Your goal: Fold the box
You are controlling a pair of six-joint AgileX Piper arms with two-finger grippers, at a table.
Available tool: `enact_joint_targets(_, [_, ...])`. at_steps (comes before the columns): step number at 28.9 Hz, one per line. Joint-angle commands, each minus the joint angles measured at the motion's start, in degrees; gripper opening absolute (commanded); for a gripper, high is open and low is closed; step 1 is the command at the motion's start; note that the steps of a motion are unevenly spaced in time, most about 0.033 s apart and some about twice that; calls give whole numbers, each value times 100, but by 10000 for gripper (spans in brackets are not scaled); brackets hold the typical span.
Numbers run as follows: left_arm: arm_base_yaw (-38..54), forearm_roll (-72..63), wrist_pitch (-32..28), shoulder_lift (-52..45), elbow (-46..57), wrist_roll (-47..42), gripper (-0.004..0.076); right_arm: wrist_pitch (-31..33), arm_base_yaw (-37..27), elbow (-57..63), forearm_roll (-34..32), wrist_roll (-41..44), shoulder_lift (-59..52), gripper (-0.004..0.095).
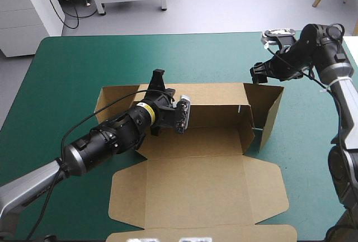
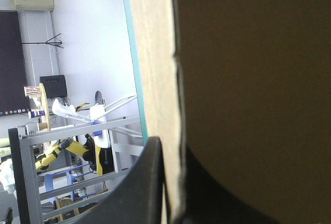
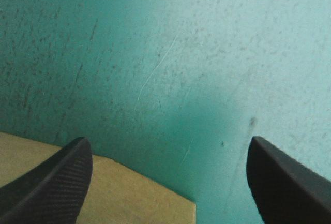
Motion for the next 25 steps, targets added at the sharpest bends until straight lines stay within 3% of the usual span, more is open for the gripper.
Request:
enact_joint_targets(1, [-121,-445,137,-50,8,-50,-10,-103,5,297,51,-147,-594,751])
enact_joint_targets(10, [-121,-454,376,-50,8,-185,-10,-1019,5,1906,276,-884,-1749,725])
enact_joint_targets(17, [-121,-454,545,-50,8,-185,-10,-2599,5,3527,836,-1627,-2804,691])
enact_joint_targets(25, [-121,-443,545,-50,8,-185,-10,-2887,5,4604,1398,-2435,-3500,691])
